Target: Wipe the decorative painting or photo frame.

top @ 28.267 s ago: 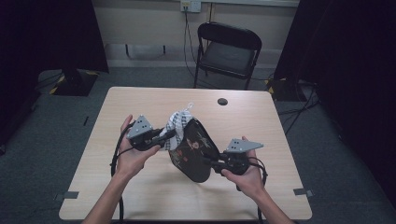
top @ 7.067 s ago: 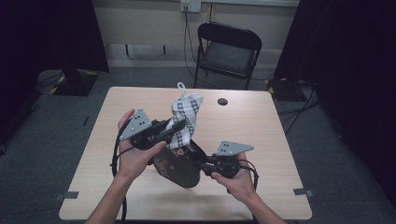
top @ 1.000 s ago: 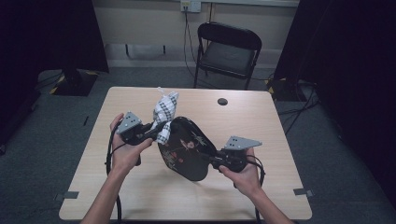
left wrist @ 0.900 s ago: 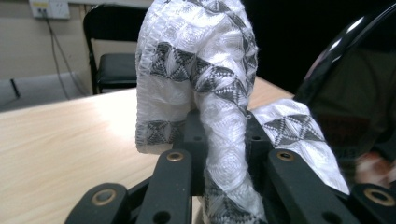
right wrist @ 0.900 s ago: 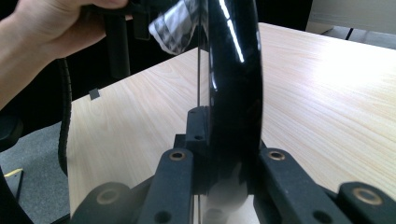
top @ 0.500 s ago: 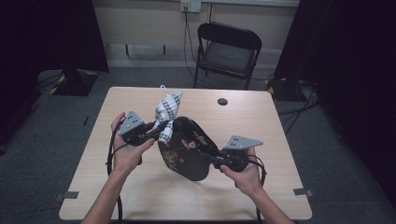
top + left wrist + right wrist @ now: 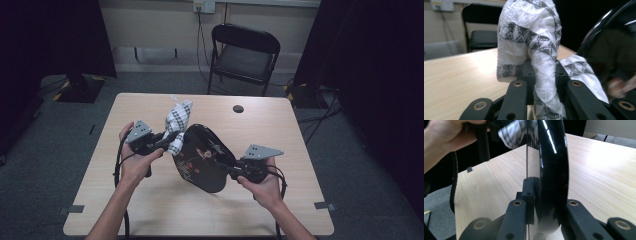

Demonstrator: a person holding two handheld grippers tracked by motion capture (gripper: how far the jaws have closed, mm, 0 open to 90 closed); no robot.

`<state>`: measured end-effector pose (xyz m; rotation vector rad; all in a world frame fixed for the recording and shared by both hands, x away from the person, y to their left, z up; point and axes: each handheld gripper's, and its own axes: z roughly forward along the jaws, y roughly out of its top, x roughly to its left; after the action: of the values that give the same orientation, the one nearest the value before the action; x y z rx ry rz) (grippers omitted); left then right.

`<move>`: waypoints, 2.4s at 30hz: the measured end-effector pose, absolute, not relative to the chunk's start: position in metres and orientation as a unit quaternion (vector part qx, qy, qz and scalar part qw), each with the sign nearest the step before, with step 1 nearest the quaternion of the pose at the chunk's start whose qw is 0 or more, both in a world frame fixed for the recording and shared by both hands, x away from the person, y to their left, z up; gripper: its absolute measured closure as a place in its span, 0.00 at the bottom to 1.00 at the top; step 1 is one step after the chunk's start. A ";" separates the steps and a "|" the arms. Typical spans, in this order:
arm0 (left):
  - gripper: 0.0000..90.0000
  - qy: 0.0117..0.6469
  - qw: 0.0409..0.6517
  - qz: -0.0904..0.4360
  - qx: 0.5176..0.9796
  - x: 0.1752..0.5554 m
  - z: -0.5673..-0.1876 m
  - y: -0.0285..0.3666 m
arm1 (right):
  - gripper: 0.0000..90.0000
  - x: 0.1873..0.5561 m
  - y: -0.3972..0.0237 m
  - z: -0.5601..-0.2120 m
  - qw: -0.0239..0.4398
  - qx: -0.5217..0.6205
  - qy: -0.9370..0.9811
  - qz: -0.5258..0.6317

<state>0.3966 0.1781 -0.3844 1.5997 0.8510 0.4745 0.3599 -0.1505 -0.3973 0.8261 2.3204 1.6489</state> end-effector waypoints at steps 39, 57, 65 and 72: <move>0.86 0.384 0.581 0.202 0.689 0.402 -0.398 0.180 | 0.86 0.363 -0.155 -0.397 0.101 0.288 0.777 0.550; 0.86 0.398 0.540 0.210 0.711 0.405 -0.410 0.184 | 0.86 0.363 -0.155 -0.397 0.108 0.290 0.778 0.547; 0.86 0.416 0.521 0.192 0.720 0.410 -0.422 0.186 | 0.86 0.363 -0.156 -0.397 0.111 0.293 0.777 0.546; 0.86 0.409 0.547 0.200 0.703 0.406 -0.413 0.184 | 0.86 0.363 -0.156 -0.398 0.111 0.294 0.777 0.546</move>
<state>0.4062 0.1840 -0.4132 1.6658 0.9684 0.4744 0.3626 -0.1560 -0.3981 0.8634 2.2810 1.6031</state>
